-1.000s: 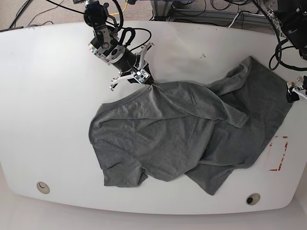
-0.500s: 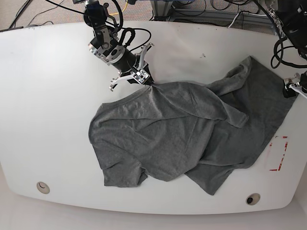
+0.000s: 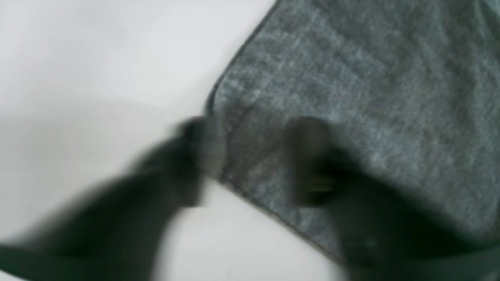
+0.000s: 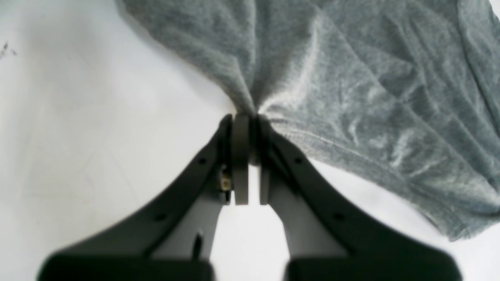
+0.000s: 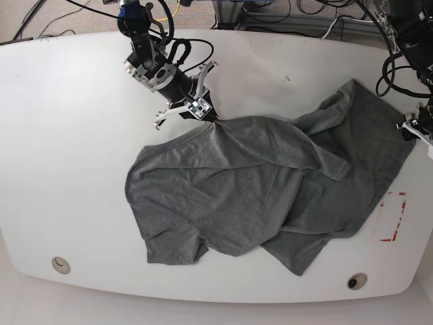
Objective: Layout the t-shirt on the table in an organized manner, then fold the t-shirt properly
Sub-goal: 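Hold the collar with the right gripper, grasp hem with left, then lift the t-shirt with both grippers and stretch it apart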
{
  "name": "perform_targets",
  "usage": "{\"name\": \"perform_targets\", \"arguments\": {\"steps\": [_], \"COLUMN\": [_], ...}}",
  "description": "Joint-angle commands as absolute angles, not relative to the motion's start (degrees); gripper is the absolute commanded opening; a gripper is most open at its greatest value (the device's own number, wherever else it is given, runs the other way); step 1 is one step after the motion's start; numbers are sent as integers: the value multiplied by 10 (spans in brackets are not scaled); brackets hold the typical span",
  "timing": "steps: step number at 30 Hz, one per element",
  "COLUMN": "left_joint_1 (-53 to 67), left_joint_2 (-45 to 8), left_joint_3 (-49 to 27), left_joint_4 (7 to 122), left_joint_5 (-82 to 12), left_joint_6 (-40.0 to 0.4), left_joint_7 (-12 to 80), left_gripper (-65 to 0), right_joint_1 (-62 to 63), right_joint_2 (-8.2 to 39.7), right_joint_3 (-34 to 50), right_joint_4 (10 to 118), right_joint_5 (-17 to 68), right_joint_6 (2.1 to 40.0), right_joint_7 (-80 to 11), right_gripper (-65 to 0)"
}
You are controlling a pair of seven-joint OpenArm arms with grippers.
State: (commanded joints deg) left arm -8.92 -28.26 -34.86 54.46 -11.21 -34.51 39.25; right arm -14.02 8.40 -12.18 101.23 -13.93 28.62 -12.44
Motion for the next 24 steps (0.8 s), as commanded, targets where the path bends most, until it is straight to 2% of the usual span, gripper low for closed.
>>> {"name": "perform_targets", "arguments": {"steps": [7, 9, 12, 24], "left_joint_1": [-87, -79, -63, -56], "left_joint_2": [-283, -283, -282, -249], "left_joint_3": [-349, -349, -349, -349], "left_joint_4": [576, 597, 658, 935], "left_joint_5": [-114, -114, -114, -114], "left_joint_6": [-348, -361, -400, -400], "left_joint_7": [411, 424, 449, 562], "left_gripper": [-650, -650, -650, -650], "right_joint_1": [-167, -172, -190, -220], "right_joint_2": [70, 66, 60, 62], "right_joint_3": [-80, -64, -30, 44], "right_joint_4": [1054, 1065, 1086, 1131], "right_joint_5": [-138, -138, -137, -137], "right_joint_6": [288, 290, 291, 299], "right_joint_7": [-125, -125, -124, -124], "right_gripper": [-650, -650, -650, -650]}}
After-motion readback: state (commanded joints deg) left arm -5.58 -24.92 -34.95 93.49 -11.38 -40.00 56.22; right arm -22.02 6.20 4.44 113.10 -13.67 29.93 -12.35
